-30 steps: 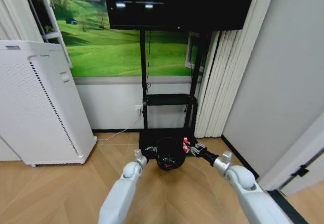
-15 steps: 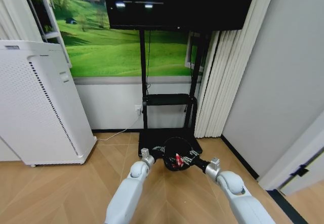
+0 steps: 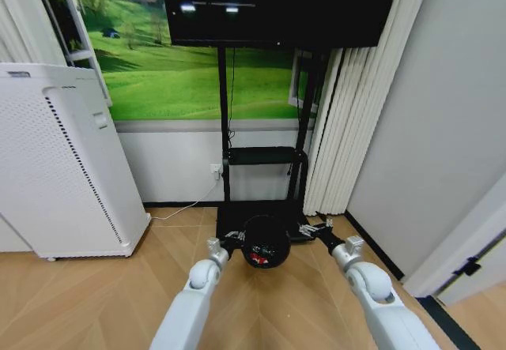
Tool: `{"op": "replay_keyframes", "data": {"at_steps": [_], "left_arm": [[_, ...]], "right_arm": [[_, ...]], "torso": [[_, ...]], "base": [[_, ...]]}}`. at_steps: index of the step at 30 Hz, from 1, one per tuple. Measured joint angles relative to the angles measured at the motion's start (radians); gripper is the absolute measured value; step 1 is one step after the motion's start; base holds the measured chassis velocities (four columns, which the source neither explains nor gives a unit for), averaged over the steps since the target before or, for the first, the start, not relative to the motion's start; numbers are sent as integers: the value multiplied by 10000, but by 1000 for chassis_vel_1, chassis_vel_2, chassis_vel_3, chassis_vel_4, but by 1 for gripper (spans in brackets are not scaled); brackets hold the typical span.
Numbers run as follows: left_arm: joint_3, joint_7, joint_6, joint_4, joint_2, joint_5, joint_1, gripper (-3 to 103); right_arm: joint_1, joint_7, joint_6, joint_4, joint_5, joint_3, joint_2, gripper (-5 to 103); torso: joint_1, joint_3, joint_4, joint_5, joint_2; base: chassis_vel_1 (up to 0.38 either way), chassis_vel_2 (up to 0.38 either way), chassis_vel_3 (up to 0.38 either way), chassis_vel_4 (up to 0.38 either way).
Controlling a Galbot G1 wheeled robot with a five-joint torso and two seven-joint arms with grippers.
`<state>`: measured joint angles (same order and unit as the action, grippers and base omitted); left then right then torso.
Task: Pick up the trash bin and place the garbage on the floor into it.
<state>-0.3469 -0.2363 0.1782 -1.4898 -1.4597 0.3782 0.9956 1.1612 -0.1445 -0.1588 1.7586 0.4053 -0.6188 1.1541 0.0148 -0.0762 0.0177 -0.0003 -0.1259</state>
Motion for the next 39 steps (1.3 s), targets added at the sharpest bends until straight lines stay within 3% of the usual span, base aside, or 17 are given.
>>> {"op": "replay_keyframes", "data": {"at_steps": [5, 7, 17, 39], "left_arm": [[-906, 18, -8, -767, 243, -49, 810, 7], [-1402, -98, -22, -1204, 393, -203, 1403, 7], [-2601, -239, 1, -2773, 378, -266, 3056, 7], [-2719, -178, 77, -2738, 478, -78, 2830, 7]], "right_arm": [[197, 557, 134, -536, -596, -295, 440, 100], [296, 785, 262, -958, -1256, -435, 752, 100], [428, 779, 680, -1760, -2320, -432, 1240, 100], [1111, 787, 832, -1342, -2474, -526, 1168, 100]], "torso": [[-1, 0, 2, 1, 0], [0, 0, 2, 0, 0], [-1, 0, 2, 1, 0], [0, -2, 3, 2, 0]], "base": [[0, 0, 0, 0], [0, 0, 0, 0], [0, 0, 0, 0], [28, -27, -32, 33]]}}
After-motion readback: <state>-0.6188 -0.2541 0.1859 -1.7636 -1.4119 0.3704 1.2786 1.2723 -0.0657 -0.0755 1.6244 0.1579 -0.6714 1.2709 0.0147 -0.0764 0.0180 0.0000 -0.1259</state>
